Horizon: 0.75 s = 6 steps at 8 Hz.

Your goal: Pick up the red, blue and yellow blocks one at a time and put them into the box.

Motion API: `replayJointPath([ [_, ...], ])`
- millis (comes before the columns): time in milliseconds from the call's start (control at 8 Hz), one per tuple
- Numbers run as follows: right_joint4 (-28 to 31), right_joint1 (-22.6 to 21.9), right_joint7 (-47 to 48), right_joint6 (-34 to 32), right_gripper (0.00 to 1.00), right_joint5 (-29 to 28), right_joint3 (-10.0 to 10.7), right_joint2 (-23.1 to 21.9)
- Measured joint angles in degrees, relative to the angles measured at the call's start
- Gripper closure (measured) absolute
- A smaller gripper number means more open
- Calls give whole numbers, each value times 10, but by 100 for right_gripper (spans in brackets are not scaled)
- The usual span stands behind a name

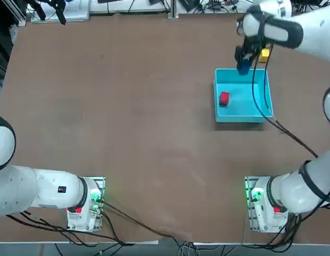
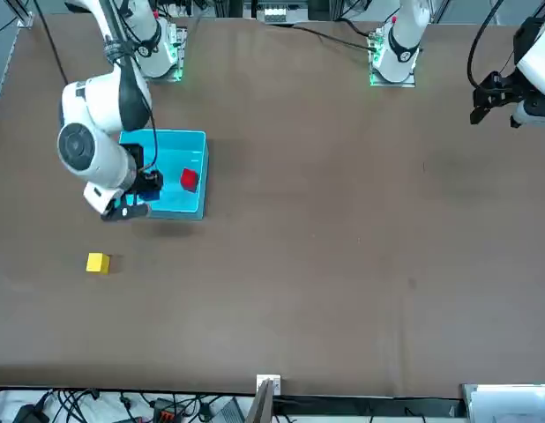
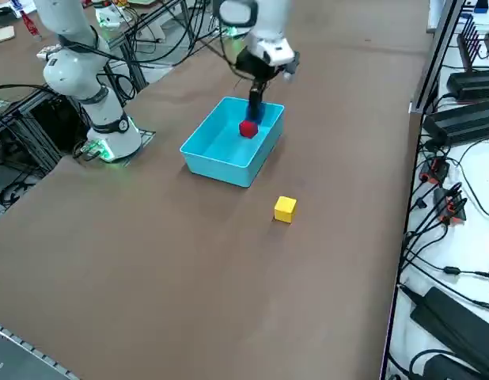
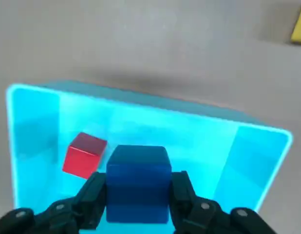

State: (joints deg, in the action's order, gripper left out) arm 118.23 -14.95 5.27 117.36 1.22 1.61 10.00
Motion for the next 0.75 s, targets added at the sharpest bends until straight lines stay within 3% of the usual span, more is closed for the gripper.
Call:
replayJointPath([
  [250,83,1,0,62,32,0,3,-27],
  [750,181,15,-2,151,32,1,9,-53],
])
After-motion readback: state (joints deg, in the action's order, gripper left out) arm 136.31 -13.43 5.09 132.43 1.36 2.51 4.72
